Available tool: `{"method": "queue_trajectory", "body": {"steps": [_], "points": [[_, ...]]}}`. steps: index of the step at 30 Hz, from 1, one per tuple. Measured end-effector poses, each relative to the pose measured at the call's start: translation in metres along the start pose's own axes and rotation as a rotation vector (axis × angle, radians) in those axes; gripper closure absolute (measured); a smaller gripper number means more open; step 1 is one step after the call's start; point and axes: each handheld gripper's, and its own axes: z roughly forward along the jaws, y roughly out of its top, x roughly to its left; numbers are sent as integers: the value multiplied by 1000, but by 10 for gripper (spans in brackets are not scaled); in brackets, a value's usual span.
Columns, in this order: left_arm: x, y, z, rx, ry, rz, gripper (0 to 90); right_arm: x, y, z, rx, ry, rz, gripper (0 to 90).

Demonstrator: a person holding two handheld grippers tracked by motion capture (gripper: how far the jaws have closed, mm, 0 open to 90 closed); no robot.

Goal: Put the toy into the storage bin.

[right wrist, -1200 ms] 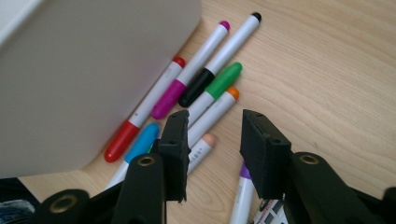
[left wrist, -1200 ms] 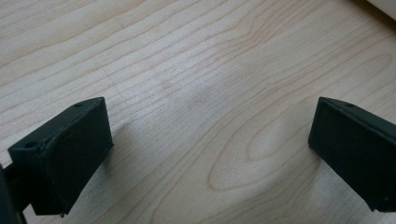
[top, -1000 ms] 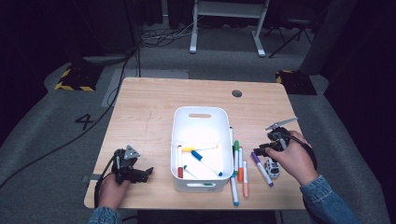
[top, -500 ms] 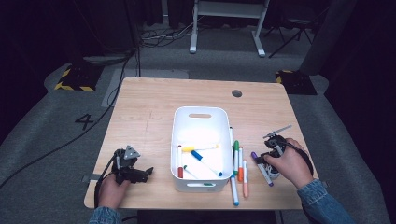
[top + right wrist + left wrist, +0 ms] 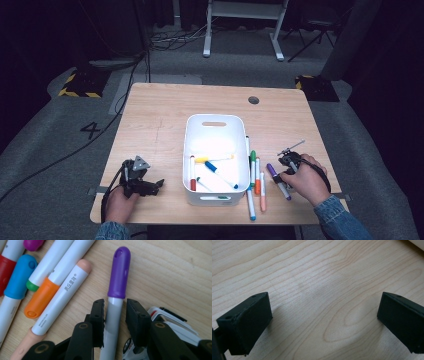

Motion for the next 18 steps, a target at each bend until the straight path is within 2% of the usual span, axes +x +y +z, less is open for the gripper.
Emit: {"method": "queue_trajectory", "body": {"steps": [6,10,18], "points": [[0,0,0,0,-1,0,0,2,0,2,14,-5,44,766],[0,0,0,0,-1,0,0,1,1,2,13,-3,60,770],[0,0,0,0,0,0,0,1,4,-5,-38,27,59,772]]}}
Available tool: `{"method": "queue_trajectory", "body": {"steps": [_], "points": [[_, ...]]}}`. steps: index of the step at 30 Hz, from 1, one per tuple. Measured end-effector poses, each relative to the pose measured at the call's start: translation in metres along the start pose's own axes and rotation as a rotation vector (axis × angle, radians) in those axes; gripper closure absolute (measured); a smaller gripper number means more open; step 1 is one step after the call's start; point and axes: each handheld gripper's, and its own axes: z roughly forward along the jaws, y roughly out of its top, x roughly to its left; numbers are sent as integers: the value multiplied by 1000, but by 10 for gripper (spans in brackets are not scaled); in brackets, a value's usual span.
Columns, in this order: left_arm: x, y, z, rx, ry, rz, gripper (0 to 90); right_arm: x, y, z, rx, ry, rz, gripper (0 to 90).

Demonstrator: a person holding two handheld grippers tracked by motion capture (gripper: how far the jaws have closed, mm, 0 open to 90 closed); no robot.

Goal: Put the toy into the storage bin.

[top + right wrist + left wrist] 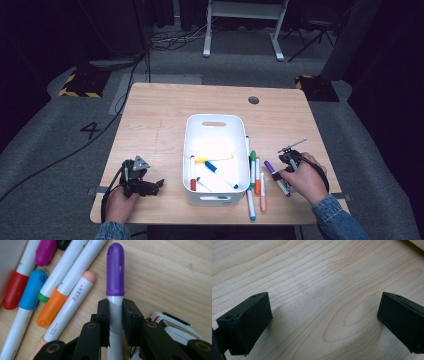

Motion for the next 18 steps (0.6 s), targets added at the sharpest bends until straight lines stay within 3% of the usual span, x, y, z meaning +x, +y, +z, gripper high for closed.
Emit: {"method": "queue_trajectory", "body": {"steps": [18], "points": [[0,0,0,0,-1,0,0,9,13,-44,-157,46,-56,772]]}}
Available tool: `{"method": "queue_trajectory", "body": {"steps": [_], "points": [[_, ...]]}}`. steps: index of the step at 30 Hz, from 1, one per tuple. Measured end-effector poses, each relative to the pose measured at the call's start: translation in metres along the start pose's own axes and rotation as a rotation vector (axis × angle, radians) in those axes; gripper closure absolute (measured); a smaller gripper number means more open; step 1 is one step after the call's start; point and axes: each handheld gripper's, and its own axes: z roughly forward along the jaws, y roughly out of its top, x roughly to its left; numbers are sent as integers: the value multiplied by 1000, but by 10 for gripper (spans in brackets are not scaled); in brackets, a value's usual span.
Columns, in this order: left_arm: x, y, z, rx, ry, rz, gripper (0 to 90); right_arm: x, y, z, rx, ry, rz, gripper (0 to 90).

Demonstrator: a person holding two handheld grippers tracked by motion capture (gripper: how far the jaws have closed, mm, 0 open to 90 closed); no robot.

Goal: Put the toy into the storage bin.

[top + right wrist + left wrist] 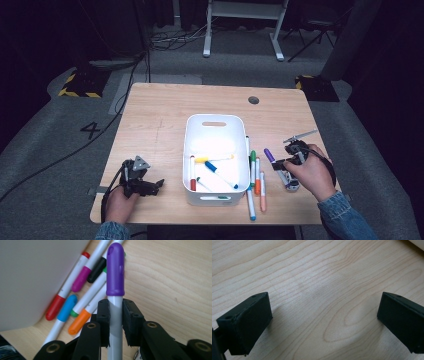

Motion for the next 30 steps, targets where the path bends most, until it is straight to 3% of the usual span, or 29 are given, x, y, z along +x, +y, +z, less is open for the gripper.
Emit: {"method": "queue_trajectory", "body": {"steps": [10,21,30], "points": [[0,0,0,0,0,0,0,19,14,-25,-80,31,-51,771],[0,0,0,0,1,1,0,39,23,-38,-123,103,-77,771],[0,0,0,0,1,0,0,62,34,-46,-140,136,-138,771]]}}
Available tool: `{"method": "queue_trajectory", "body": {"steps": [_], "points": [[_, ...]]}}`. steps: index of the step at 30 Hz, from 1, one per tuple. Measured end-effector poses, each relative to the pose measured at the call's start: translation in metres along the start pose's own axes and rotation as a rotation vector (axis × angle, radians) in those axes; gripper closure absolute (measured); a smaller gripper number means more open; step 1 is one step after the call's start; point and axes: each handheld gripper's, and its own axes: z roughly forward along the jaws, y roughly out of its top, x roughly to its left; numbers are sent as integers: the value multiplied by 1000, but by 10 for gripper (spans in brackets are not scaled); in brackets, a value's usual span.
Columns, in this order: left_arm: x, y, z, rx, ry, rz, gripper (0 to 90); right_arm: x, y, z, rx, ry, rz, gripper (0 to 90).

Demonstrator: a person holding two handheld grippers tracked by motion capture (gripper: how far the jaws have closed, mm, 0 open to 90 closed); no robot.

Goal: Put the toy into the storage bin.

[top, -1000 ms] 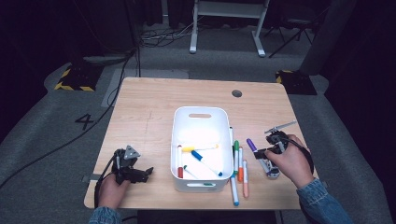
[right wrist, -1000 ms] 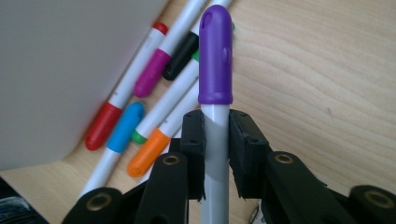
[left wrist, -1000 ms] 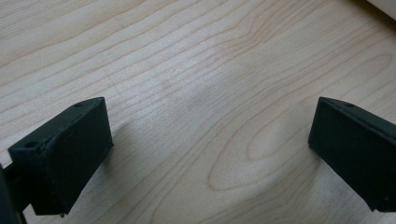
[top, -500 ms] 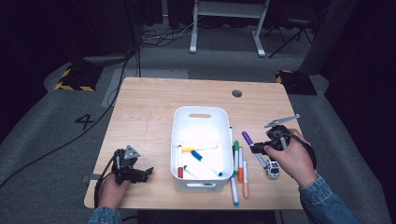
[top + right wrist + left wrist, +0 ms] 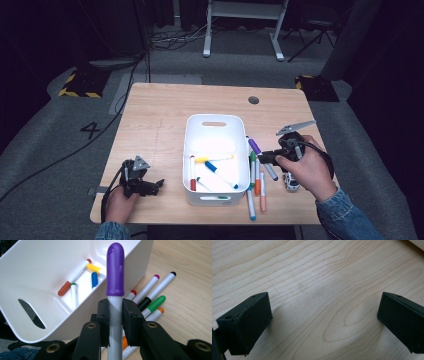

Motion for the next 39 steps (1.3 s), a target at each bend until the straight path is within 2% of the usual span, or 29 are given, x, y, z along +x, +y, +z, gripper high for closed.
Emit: {"method": "queue_trajectory", "body": {"steps": [9,21,26,39], "points": [[0,0,0,0,0,0,0,19,12,2,-4,45,-59,772],[0,0,0,0,-1,0,0,44,28,11,-5,109,-104,772],[0,0,0,-1,0,1,0,56,34,16,10,128,-117,771],[0,0,0,0,0,0,0,71,40,25,0,161,-161,772]]}}
